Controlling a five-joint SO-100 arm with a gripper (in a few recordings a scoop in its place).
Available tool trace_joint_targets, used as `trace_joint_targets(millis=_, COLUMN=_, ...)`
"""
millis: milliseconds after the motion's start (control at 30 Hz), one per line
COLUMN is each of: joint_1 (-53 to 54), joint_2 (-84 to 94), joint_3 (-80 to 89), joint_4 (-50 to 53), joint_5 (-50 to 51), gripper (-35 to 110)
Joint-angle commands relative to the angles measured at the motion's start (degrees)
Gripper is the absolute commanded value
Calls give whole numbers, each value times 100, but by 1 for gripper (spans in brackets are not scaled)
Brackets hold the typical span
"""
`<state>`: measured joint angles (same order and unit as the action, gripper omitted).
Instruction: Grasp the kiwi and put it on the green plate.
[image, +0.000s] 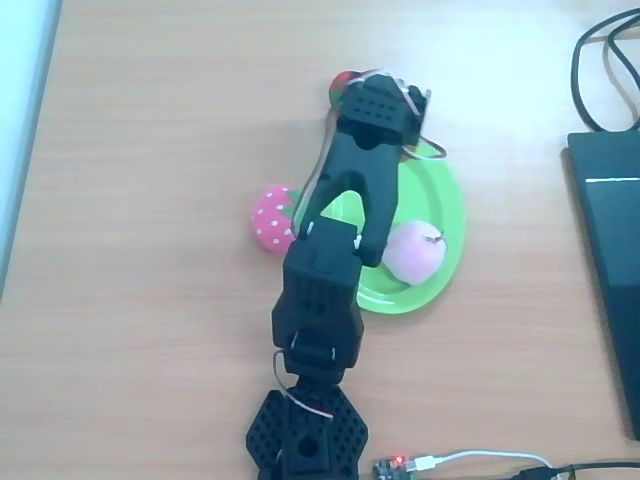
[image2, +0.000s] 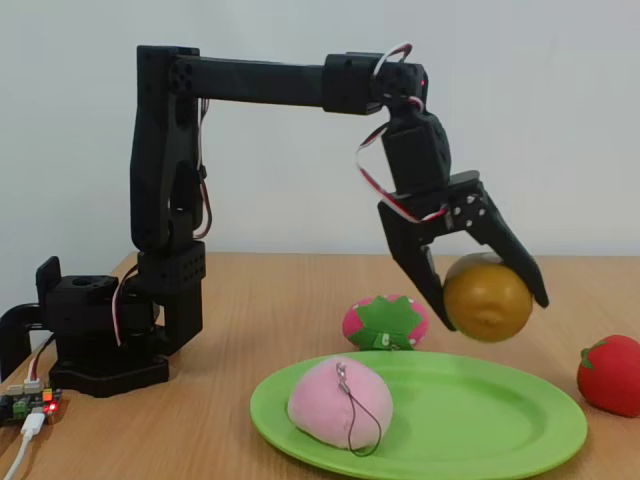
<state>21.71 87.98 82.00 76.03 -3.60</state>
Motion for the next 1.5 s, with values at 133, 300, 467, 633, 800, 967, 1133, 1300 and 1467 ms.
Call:
trace_joint_targets(millis=133, joint_1=519, joint_2=-316, joint_3=88, joint_4=114, joint_5=-62, gripper=31)
trace_joint_targets(millis=300, joint_1=624, joint_2=-756, joint_3=70, joint_4=114, joint_5=-26, gripper=32)
trace_joint_targets(millis=467, joint_1=580, joint_2=-1081, joint_3=44, joint_4=9, joint_5=-53, gripper=34)
trace_joint_targets(millis=633, joint_1=545, joint_2=-1327, joint_3=-9, joint_4=-97, joint_5=-53, gripper=36)
trace_joint_targets(millis=800, joint_1=519, joint_2=-1397, joint_3=-18, joint_4=-149, joint_5=-62, gripper=36)
trace_joint_targets(millis=967, joint_1=483, joint_2=-1389, joint_3=-9, joint_4=-149, joint_5=-44, gripper=37)
trace_joint_targets(millis=1133, joint_1=439, joint_2=-1266, joint_3=9, joint_4=-123, joint_5=-62, gripper=40)
trace_joint_targets(millis=1300, joint_1=352, joint_2=-1143, joint_3=53, joint_4=-70, joint_5=-35, gripper=43)
trace_joint_targets(millis=1467, joint_1=193, joint_2=-993, joint_3=70, joint_4=132, joint_5=79, gripper=47)
